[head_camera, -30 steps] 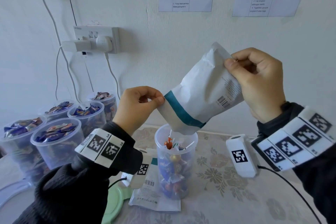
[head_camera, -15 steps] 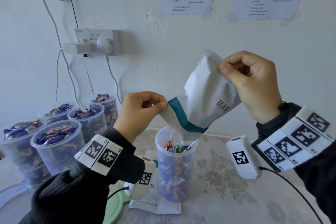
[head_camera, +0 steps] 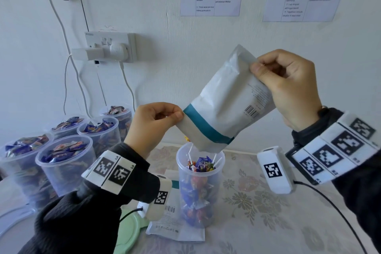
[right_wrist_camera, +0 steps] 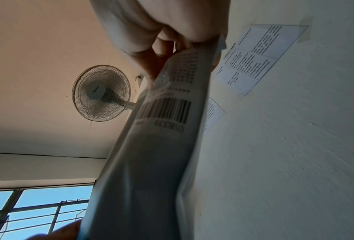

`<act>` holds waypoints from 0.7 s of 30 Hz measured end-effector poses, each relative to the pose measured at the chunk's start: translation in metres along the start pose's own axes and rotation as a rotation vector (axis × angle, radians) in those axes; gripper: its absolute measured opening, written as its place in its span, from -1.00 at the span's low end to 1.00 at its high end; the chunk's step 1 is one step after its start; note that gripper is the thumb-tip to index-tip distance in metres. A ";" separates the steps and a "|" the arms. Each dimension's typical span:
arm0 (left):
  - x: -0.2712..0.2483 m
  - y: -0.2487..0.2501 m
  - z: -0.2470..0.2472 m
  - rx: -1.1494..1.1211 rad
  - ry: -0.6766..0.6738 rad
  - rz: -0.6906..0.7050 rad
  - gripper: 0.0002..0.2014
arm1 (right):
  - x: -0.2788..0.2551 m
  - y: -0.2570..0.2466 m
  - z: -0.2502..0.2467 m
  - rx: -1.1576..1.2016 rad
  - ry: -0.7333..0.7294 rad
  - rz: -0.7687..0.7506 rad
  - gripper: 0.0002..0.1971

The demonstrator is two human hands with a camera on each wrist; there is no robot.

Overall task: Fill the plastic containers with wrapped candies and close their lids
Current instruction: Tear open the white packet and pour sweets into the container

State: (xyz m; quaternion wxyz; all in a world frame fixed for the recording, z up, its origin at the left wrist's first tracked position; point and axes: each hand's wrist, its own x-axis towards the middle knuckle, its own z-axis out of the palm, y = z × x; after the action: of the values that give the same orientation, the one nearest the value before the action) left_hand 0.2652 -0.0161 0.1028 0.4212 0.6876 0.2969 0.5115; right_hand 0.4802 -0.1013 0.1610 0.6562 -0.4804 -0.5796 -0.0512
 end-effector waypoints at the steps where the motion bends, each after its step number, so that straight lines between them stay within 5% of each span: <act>1: 0.000 0.001 0.000 -0.008 0.004 0.000 -0.76 | 0.001 0.000 0.000 0.004 0.004 -0.004 -0.88; 21: -0.003 -0.002 -0.002 -0.052 0.013 0.012 -0.78 | 0.011 -0.007 0.003 -0.003 -0.067 0.000 -0.86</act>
State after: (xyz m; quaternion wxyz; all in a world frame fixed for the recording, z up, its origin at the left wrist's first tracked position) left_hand 0.2624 -0.0172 0.1002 0.4341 0.6747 0.2821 0.5261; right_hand 0.4776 -0.0977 0.1732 0.6356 -0.4829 -0.6012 -0.0362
